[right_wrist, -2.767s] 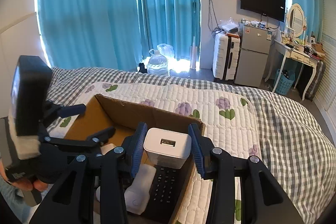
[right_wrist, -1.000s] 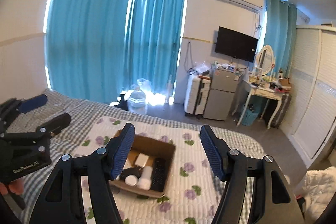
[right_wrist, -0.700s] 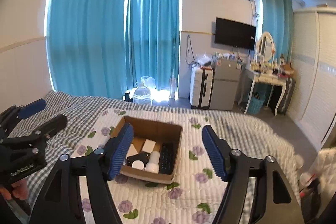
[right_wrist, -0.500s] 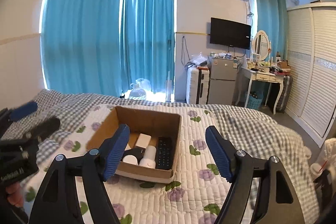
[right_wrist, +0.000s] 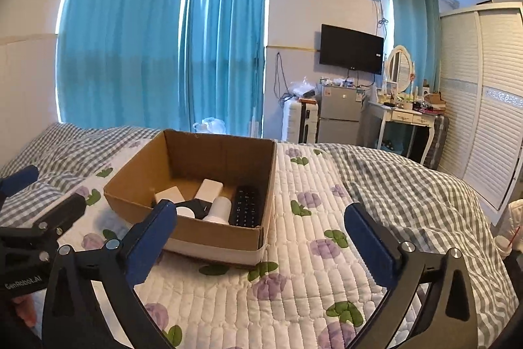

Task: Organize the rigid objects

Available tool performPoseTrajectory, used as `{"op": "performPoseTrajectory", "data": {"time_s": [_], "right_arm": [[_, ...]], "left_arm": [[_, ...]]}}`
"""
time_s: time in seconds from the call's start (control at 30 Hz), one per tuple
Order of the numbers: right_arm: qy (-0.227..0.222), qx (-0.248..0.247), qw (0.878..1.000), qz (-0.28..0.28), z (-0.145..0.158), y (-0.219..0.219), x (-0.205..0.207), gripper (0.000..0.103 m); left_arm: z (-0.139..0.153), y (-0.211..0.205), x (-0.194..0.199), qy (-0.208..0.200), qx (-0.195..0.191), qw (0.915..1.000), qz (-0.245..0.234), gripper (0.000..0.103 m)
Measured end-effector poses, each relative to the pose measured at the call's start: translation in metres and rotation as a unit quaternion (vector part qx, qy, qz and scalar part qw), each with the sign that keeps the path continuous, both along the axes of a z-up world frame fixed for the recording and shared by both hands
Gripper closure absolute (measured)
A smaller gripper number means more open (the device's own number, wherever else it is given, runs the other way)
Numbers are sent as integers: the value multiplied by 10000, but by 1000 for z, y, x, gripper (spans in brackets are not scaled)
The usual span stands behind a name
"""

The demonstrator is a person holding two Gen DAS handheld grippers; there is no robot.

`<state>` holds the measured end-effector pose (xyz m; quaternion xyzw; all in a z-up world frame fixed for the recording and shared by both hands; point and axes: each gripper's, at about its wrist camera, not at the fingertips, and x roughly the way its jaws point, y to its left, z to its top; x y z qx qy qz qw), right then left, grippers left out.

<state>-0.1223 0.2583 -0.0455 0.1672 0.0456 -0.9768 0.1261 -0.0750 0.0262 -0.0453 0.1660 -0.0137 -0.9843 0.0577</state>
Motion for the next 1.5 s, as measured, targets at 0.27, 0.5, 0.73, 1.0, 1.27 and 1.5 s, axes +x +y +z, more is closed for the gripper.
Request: {"op": "performPoseTrajectory", "data": {"time_s": [0.27,0.5,0.73,1.0,1.27,1.5], "right_arm": [[15,0,10000,-88,-2,2,-1,0],[-21,5,9999,-136,-4,3,-2,0],[-7,-14,9999,-128,-4,4,-1,0],[-3,-10,9999,-141,-5,5,0,0],[-4,11,9999,-155,-6,5,0,0],[-30,30,9998,-169,-7,5,-1,0]], "left_arm": [[-1,-5,2,-39,106,9999,72,0],[0,-7,2,-66,158,9998,65,0],[-1,-6,1,-91,121,9999,72,0],[-2,-6,0,-122,132,9998,91,0],[-2,-7,-1,-175,160,9997,86,0],[-1,-7,-1,-178,155,9997,81,0]]}}
